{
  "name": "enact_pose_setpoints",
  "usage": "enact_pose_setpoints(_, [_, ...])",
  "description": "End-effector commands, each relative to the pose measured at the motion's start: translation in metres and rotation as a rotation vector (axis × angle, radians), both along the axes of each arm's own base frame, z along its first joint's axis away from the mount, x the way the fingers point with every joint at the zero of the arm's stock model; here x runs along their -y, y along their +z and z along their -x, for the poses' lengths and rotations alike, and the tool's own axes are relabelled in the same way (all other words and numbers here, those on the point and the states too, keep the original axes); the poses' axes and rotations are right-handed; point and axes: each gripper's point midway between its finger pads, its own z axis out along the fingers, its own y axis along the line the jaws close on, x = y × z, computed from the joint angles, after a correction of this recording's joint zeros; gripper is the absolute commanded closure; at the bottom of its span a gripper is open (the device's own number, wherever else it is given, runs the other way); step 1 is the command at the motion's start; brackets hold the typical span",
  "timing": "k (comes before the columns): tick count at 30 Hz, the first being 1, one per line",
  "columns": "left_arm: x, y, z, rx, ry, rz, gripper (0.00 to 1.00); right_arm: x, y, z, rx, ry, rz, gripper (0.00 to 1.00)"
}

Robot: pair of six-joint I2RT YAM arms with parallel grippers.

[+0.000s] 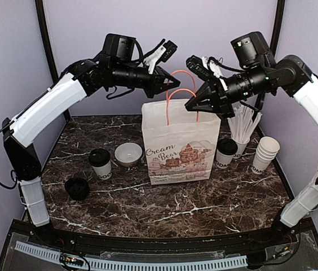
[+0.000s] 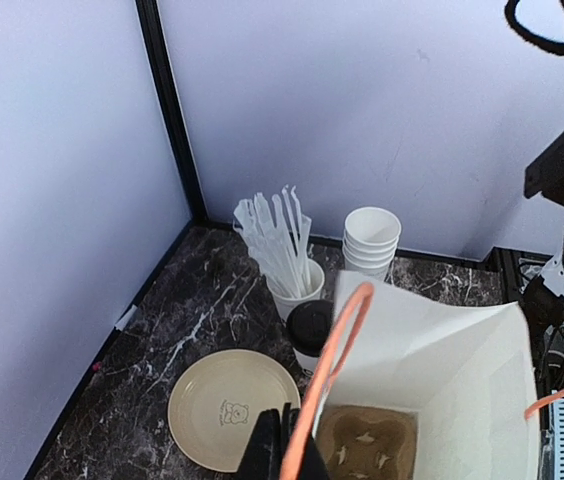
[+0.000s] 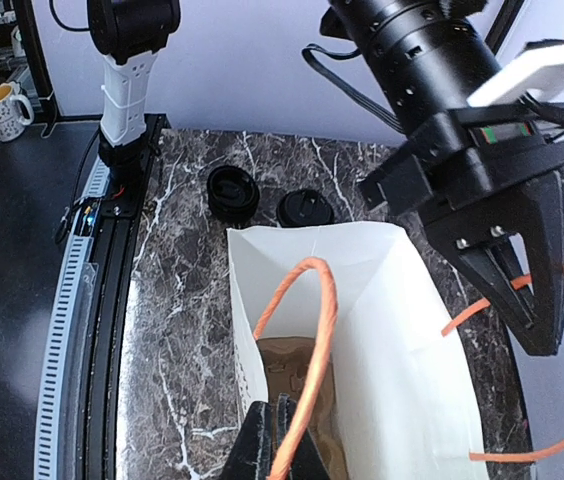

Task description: Pack the takeout coffee

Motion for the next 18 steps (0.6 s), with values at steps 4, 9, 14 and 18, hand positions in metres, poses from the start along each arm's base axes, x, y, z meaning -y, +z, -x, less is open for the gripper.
enact_pose_setpoints(4, [-0.023,0.039,0.017,0.046,0.028,0.054,1.0,-0.008,0.016,0.002,0.011,0.028,-0.052,1.0])
enact_pose_setpoints(9, [-0.031,0.013,0.007,0.004,0.099,0.0,1.0,-0.01,-0.007,-0.002,-0.023,0.01,-0.016,1.0])
enact_pose_setpoints(14, [-0.036,-0.019,-0.001,-0.034,0.15,-0.063,0.99,-0.01,-0.033,-0.014,-0.05,-0.025,0.024,1.0])
enact_pose_setpoints(18, [-0.041,-0.036,-0.008,-0.054,0.184,-0.114,0.48,-0.008,-0.039,-0.022,-0.095,-0.039,0.034,0.53])
